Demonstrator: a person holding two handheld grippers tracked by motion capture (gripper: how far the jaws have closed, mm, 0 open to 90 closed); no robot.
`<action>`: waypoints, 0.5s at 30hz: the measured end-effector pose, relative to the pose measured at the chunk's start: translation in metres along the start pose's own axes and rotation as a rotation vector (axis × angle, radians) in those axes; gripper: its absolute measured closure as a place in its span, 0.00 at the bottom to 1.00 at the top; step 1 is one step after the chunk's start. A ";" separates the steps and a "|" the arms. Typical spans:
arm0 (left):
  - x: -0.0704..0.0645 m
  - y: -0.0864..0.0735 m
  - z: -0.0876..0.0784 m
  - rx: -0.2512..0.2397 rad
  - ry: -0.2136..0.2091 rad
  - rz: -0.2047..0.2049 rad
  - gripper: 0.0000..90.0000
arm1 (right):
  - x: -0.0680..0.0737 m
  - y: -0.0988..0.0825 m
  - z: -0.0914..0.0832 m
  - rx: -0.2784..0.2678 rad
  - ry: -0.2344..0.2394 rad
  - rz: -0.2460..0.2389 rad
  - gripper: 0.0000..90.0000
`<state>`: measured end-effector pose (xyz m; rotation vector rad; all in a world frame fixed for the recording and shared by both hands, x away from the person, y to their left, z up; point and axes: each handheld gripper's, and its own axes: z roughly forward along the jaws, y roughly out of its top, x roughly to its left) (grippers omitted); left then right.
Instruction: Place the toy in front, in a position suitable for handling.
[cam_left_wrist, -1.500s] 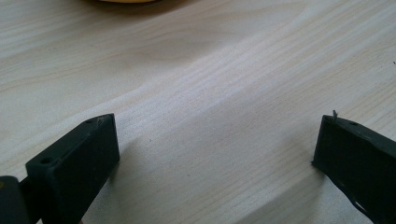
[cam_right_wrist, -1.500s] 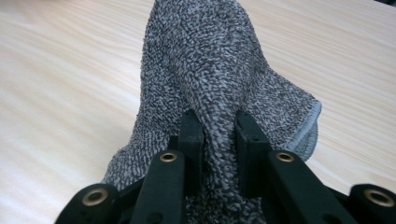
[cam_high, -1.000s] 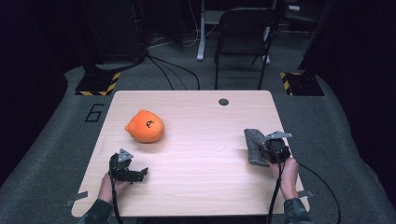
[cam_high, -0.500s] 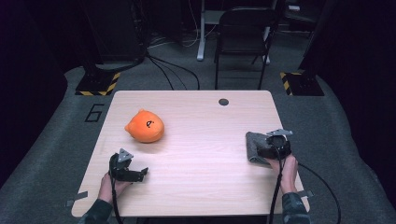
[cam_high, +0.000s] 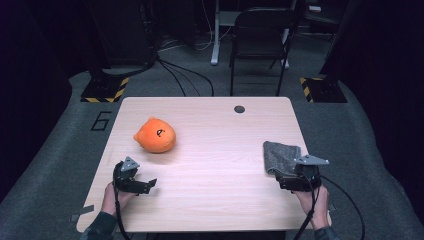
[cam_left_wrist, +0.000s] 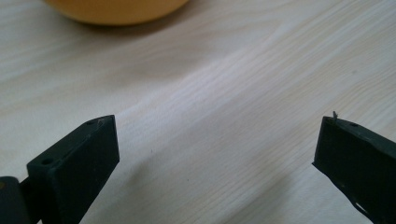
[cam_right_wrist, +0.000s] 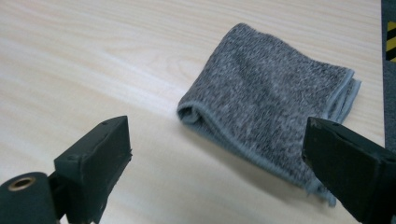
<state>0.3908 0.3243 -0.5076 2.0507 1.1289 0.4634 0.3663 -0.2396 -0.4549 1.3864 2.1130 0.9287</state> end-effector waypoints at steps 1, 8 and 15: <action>0.000 0.000 0.000 0.000 0.000 0.000 0.00 | 0.000 0.000 0.000 0.000 0.000 0.000 0.08; 0.008 0.023 -0.018 -0.070 -0.017 0.011 0.00 | -0.001 -0.018 -0.009 0.015 0.014 -0.015 0.08; 0.028 0.050 -0.031 -0.112 -0.017 0.010 0.00 | -0.004 -0.019 -0.004 0.024 0.010 -0.008 0.08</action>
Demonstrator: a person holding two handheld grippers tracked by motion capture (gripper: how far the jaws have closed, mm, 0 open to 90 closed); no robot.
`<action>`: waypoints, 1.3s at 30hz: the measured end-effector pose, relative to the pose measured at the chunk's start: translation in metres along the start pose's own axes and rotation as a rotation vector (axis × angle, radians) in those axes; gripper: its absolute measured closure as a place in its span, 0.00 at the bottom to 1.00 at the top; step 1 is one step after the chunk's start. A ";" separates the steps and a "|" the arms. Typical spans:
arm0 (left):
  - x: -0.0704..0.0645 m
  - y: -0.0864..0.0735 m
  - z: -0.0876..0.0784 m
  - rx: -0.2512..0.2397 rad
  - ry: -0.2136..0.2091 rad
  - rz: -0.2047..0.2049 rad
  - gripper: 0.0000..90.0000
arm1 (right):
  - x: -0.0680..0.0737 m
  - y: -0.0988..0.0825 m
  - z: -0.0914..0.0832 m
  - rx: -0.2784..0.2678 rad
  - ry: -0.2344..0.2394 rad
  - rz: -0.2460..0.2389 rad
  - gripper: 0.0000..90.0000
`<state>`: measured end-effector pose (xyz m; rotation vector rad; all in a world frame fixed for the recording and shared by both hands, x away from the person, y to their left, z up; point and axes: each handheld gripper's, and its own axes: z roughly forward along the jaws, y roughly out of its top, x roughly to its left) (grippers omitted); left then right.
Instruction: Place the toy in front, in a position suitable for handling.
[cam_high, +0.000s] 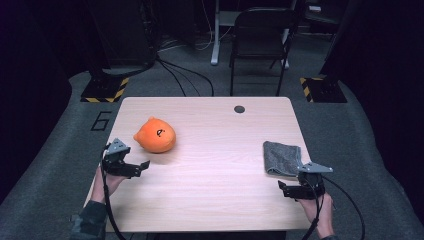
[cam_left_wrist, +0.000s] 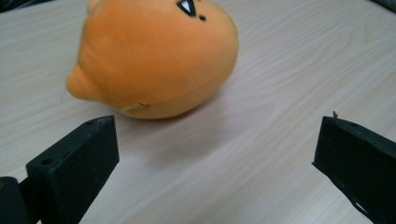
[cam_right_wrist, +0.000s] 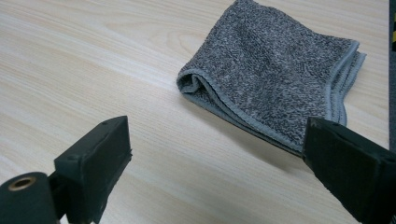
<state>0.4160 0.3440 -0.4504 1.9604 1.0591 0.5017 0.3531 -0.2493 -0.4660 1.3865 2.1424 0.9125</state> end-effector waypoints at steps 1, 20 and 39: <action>0.000 0.000 0.000 0.000 0.000 0.000 0.00 | 0.001 0.000 0.000 0.002 0.004 -0.003 0.09; 0.041 0.050 0.035 0.034 0.008 0.038 0.00 | 0.011 0.005 0.007 0.023 0.018 -0.041 0.09; 0.054 0.050 0.087 0.108 -0.029 0.003 0.37 | 0.013 0.002 0.011 0.042 0.025 -0.028 0.10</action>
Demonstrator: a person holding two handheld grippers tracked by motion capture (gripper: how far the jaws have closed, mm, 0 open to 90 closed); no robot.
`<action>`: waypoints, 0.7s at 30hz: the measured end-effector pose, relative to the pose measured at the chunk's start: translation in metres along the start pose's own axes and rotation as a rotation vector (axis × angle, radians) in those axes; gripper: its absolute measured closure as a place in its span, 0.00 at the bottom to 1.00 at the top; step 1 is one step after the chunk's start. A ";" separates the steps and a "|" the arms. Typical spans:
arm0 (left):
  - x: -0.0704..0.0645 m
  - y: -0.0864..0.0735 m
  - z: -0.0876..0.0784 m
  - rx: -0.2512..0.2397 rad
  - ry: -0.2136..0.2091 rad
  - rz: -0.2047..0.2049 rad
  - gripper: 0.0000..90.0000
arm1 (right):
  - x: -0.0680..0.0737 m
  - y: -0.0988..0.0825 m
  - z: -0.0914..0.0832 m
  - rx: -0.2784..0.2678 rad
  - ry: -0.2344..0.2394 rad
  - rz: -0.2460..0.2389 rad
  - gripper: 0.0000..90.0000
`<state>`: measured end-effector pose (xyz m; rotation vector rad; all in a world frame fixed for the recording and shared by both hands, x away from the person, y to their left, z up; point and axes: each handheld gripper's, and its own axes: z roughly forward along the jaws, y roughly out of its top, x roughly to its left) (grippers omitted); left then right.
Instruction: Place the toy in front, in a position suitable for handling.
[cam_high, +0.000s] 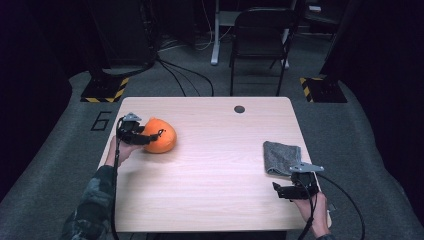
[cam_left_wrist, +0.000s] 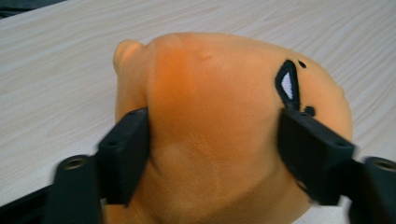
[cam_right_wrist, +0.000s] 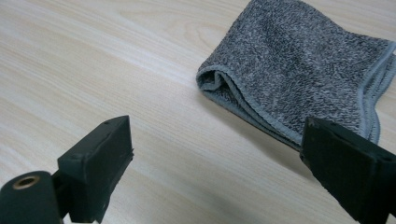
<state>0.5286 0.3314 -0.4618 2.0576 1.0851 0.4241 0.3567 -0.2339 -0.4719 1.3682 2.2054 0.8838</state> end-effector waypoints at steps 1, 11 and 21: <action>0.000 0.000 0.000 0.000 0.000 0.000 0.44 | 0.000 0.000 0.000 0.000 0.000 0.000 0.10; -0.007 -0.004 0.000 -0.007 0.020 0.021 0.77 | -0.001 0.000 -0.004 -0.015 0.001 0.000 0.10; -0.011 -0.006 -0.027 -0.120 0.009 -0.024 0.81 | -0.002 0.001 -0.004 -0.015 -0.004 -0.010 0.10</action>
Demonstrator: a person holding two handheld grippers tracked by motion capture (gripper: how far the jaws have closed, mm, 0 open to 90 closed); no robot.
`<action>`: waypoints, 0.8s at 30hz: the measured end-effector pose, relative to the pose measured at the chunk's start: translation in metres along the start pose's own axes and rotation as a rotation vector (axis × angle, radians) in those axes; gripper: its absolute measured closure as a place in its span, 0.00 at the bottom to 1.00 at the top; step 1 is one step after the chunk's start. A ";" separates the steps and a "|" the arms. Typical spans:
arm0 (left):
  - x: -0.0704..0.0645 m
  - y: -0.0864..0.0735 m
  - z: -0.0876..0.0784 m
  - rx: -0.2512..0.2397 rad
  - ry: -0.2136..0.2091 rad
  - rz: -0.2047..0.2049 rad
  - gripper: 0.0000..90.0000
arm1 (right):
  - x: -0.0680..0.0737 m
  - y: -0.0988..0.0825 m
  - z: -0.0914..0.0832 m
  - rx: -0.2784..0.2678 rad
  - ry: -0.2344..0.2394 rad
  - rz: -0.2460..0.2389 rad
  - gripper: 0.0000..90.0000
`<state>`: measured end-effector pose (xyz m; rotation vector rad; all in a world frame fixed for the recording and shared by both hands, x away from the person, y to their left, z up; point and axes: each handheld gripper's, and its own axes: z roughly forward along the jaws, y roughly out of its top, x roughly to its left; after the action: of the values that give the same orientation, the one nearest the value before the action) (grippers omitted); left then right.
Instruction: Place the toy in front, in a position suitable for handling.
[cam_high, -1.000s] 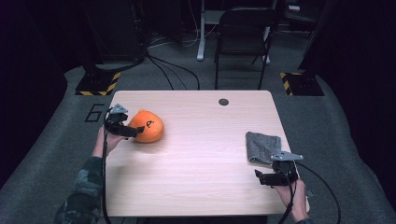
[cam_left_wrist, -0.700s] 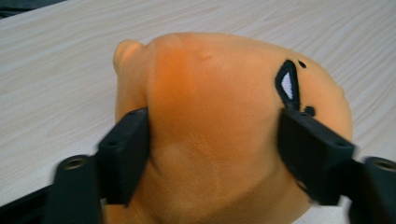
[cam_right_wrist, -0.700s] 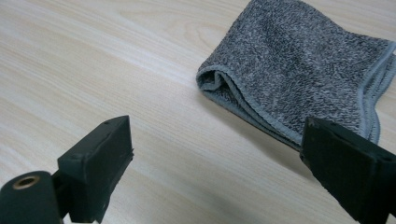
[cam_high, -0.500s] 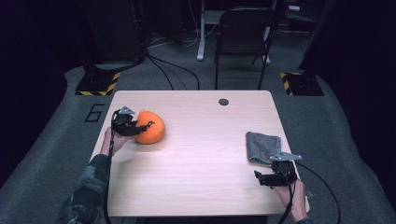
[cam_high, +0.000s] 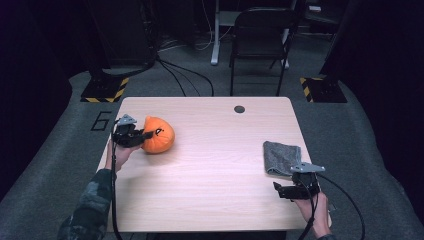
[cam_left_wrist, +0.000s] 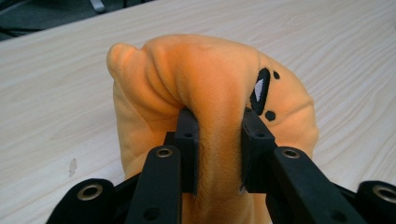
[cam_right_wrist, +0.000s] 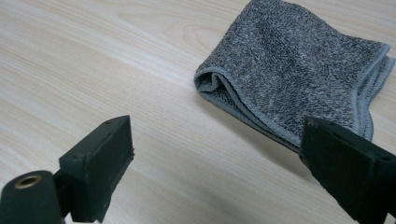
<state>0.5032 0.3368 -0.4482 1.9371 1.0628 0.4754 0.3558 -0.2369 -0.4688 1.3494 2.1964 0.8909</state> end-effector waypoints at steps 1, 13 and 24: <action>-0.002 0.003 -0.009 -0.029 -0.007 -0.012 0.81 | 0.000 0.000 0.000 -0.001 -0.002 0.001 0.10; -0.045 0.018 -0.040 -0.078 0.022 -0.046 0.79 | 0.001 -0.001 0.002 0.011 -0.003 0.004 0.11; -0.082 0.021 -0.046 -0.101 0.014 -0.062 0.79 | 0.002 -0.002 0.003 0.013 -0.001 -0.009 0.11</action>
<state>0.4369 0.2872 -0.3990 1.8091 1.0841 0.4988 0.3557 -0.2343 -0.4724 1.3445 2.2098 0.8731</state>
